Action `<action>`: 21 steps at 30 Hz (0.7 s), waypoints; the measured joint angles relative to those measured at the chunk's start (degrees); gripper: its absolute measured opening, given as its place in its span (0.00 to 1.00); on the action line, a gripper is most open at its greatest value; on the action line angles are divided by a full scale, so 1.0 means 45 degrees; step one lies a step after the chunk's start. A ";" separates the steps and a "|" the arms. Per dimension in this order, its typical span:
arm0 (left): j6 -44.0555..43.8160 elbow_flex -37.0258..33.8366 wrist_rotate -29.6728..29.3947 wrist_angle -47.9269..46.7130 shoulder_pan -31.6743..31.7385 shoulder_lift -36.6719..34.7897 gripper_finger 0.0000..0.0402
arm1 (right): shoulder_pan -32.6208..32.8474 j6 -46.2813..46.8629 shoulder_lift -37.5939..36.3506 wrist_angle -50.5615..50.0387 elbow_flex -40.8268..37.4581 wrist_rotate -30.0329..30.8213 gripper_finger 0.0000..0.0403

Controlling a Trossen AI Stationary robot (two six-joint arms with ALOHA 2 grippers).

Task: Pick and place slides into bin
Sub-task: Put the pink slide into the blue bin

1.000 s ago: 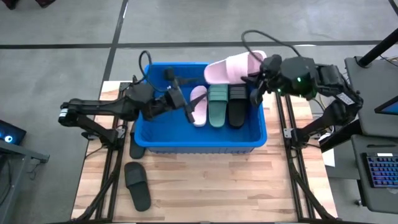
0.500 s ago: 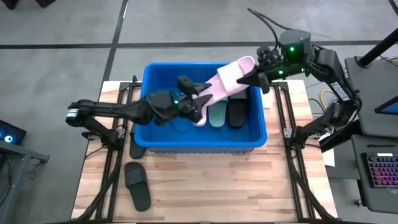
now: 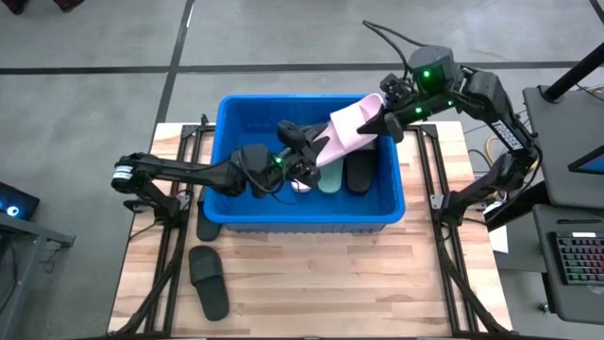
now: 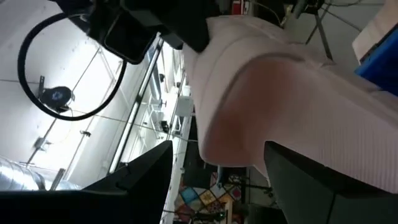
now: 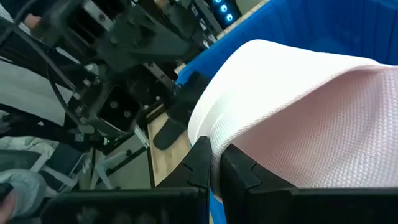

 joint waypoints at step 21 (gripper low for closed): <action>-0.1094 -0.0078 0.1858 -0.0710 -0.0115 -0.0583 0.59 | -0.1943 -0.0950 0.0020 -0.0896 0.0010 -0.2024 0.02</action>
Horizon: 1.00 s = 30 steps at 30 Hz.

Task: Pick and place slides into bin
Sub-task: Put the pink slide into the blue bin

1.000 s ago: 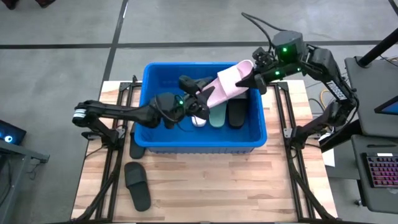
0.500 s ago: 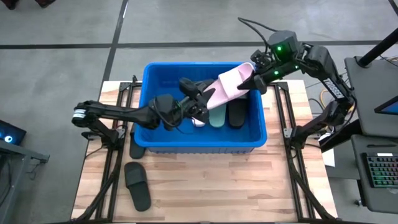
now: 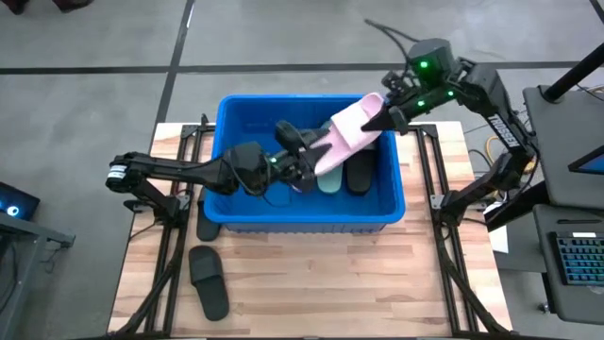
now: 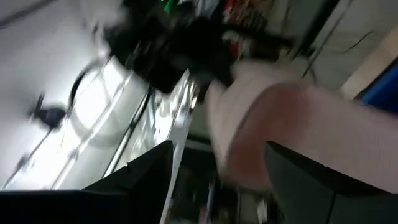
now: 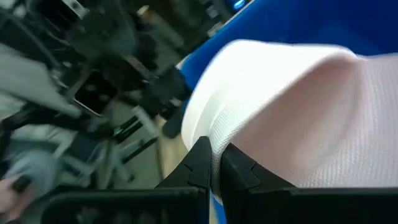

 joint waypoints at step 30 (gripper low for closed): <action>-0.0482 0.0039 0.0812 -0.0172 0.0945 0.0699 0.38 | 0.0266 -0.0058 0.1463 0.0441 0.0087 -0.2660 0.02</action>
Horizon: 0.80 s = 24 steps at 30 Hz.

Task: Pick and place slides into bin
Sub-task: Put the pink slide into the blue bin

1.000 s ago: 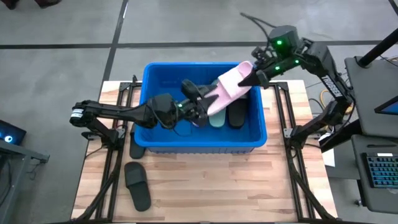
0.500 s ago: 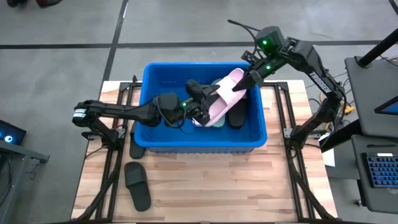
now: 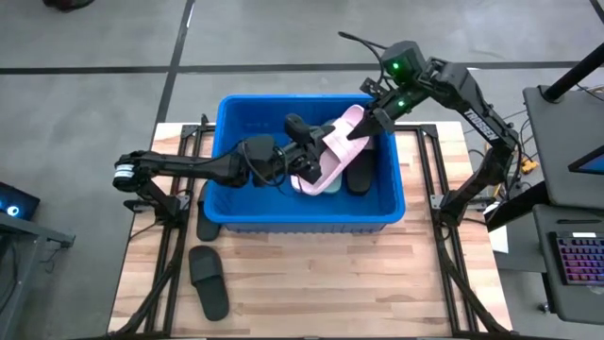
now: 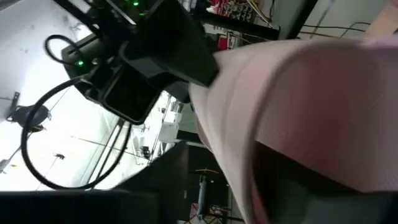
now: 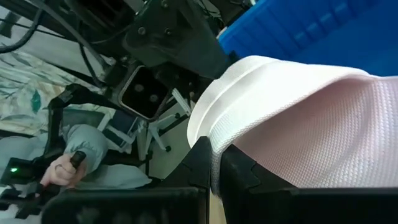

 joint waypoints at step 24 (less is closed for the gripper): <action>-0.1667 -0.0034 -0.2937 -0.0073 0.0121 -0.0015 0.00 | 0.0153 -0.0084 -0.0017 0.1155 0.0000 0.3413 0.29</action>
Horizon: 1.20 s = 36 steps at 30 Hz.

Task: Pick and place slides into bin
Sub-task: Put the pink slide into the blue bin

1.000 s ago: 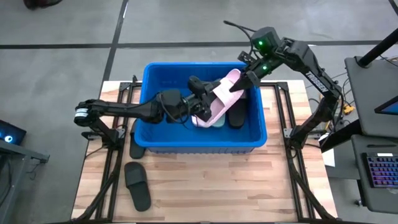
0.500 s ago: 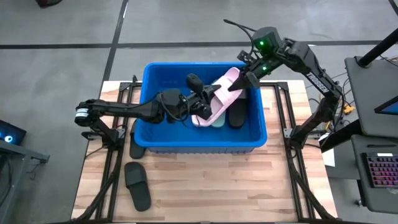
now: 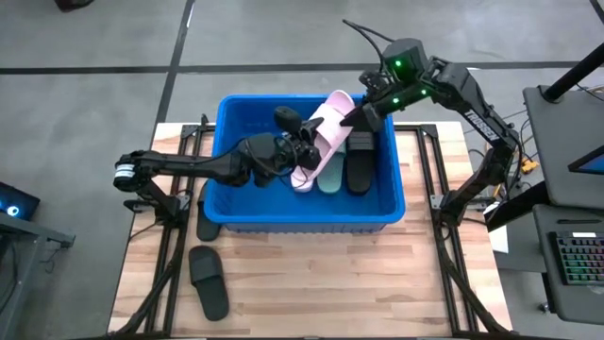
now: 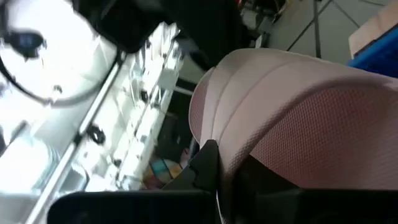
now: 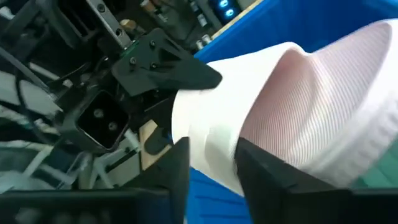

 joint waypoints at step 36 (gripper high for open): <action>-1.3553 -0.2809 -0.2016 -0.7841 0.2244 0.0502 0.00 | -0.0222 -0.0886 -0.3544 -0.0230 0.0076 0.8605 0.48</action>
